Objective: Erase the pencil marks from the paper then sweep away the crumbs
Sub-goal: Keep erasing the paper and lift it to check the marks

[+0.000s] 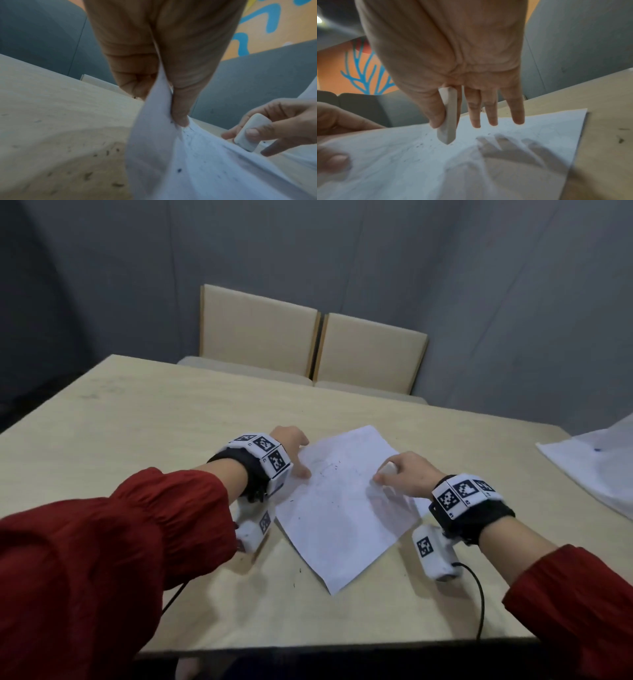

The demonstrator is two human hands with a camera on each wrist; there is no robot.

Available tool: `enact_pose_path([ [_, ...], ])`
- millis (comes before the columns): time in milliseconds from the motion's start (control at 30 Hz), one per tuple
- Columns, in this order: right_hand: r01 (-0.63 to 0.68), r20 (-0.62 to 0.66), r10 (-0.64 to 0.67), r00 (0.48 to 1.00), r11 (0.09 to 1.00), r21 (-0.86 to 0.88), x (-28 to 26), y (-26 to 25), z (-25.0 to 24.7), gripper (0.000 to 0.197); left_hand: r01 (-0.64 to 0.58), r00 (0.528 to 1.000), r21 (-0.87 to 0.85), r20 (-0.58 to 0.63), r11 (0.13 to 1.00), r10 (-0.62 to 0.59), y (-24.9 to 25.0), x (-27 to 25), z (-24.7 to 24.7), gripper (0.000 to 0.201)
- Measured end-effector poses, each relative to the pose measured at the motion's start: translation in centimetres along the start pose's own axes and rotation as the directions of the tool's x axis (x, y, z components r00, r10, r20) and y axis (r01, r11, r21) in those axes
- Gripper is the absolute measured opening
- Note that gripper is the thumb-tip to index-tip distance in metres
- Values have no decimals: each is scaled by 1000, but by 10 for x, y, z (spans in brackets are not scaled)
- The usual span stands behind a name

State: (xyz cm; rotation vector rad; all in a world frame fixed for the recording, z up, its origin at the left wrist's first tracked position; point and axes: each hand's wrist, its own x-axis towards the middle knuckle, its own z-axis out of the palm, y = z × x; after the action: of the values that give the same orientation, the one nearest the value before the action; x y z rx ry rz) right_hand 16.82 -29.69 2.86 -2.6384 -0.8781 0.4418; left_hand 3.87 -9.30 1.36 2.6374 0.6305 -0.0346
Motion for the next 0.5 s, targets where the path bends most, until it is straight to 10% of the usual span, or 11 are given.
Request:
enact_pose_path([
  [267, -12, -52, 34, 998, 928, 373, -13, -11, 10, 17, -42, 925, -370, -365, 928, -103, 10, -27, -22, 29],
  [500, -146, 88, 125, 988, 604, 784, -3, -8, 11, 36, -100, 902, -725, -354, 682, -245, 0, -37, -14, 28],
])
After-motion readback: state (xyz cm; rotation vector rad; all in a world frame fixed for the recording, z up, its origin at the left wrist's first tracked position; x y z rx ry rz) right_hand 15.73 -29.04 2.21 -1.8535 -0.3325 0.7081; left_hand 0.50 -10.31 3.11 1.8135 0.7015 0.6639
